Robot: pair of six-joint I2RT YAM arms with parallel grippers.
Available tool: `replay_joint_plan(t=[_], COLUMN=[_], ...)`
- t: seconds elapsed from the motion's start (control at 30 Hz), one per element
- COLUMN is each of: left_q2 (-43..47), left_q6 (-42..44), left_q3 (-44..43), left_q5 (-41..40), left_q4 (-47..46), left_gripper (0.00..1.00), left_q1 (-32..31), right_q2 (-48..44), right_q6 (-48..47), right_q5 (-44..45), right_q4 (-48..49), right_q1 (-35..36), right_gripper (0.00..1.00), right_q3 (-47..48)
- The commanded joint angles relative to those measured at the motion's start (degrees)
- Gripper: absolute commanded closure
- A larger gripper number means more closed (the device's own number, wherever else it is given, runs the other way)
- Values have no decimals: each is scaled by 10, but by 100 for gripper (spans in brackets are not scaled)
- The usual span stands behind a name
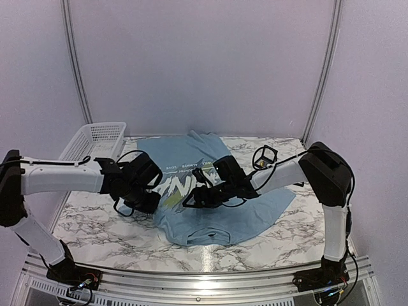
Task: Pin the brooch onto the clothing
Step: Smooth out the flattened clothing at the center of the board.
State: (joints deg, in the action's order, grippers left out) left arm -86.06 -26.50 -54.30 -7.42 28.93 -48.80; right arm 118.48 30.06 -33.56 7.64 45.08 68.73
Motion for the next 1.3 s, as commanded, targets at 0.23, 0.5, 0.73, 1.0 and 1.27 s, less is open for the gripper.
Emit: replay_joint_plan(t=[0.23, 0.5, 0.73, 1.0, 1.27], left_q2=[-285, -261, -112, -128, -199], left_q6=[190, 188, 256, 284, 291], left_q3=[-295, -388, -208, -119, -165], left_q5=[-37, -119, -40, 11, -25], left_q4=[43, 34, -10, 12, 24], left_gripper=[62, 14, 45, 68, 82], left_q1=[107, 153, 40, 23, 35], right_q2=[-42, -58, -79, -79, -86], right_q6=[28, 24, 2, -22, -22], right_q5=[69, 75, 88, 91, 91], right_q4=[10, 11, -7, -34, -28], right_q1=[-12, -12, -11, -12, -12], right_gripper=[23, 22, 24, 25, 25], right_q3=[-37, -62, -71, -60, -71])
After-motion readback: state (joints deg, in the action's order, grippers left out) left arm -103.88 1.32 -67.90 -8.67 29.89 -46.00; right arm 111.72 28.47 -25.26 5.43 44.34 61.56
